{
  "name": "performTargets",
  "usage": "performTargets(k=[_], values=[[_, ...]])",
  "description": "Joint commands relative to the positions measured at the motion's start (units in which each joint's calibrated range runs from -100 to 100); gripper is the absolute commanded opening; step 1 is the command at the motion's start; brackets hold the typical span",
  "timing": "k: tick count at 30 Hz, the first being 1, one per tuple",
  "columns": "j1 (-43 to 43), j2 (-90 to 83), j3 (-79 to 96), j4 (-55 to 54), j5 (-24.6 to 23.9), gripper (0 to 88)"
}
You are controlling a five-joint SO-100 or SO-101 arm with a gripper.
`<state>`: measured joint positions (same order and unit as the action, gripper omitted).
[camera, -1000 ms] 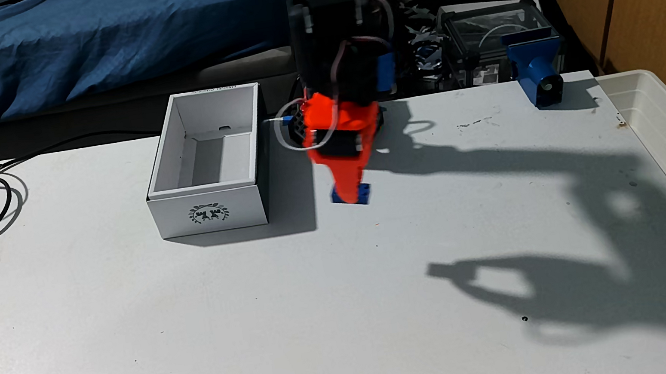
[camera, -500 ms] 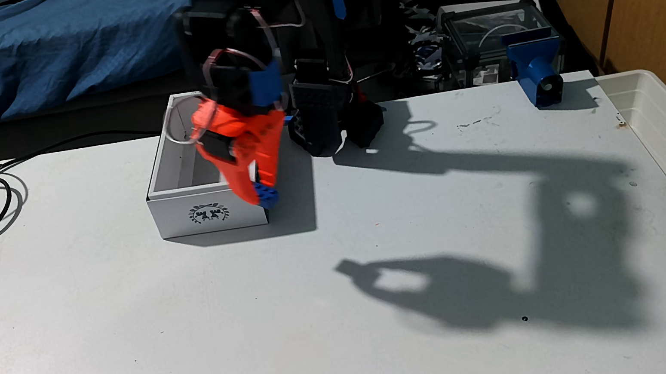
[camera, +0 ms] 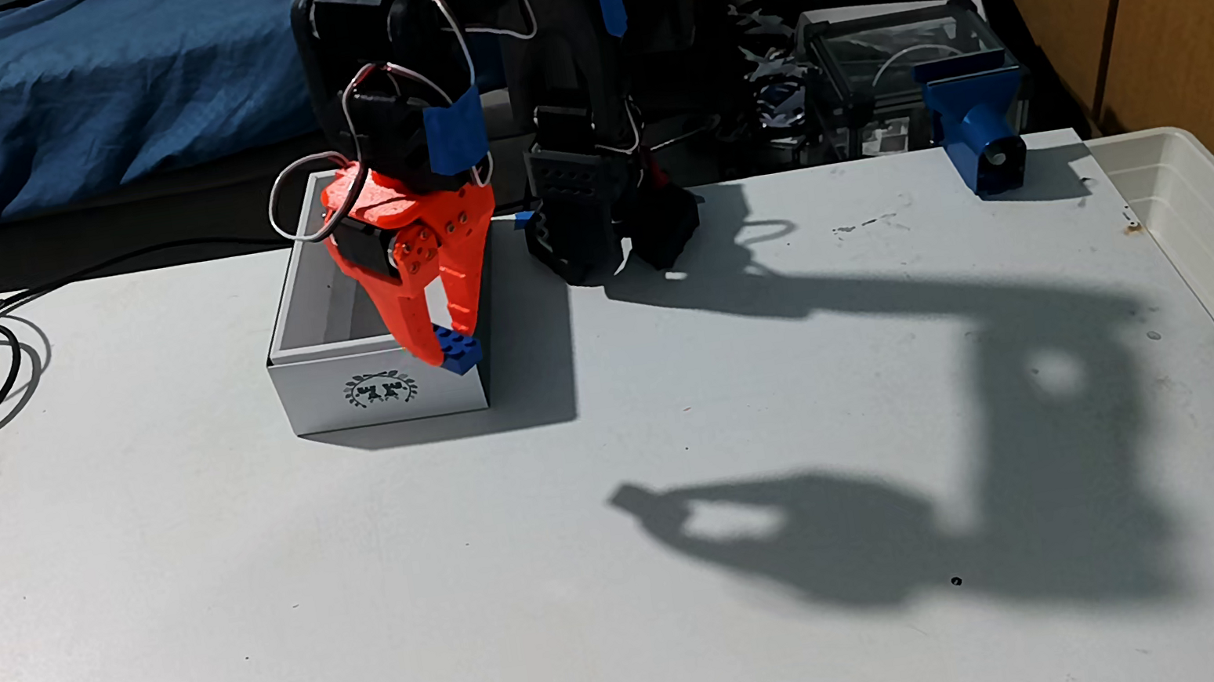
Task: Grab the blue brick and place in box
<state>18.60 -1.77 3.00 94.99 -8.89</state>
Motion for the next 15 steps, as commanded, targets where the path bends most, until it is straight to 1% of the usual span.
performTargets(k=[1,10,15], values=[[0.2,-2.8,-2.3,1.6,2.2,0.7],[6.8,-2.8,-2.1,2.3,5.3,0.7],[11.0,-2.9,-2.2,2.4,8.0,0.7]])
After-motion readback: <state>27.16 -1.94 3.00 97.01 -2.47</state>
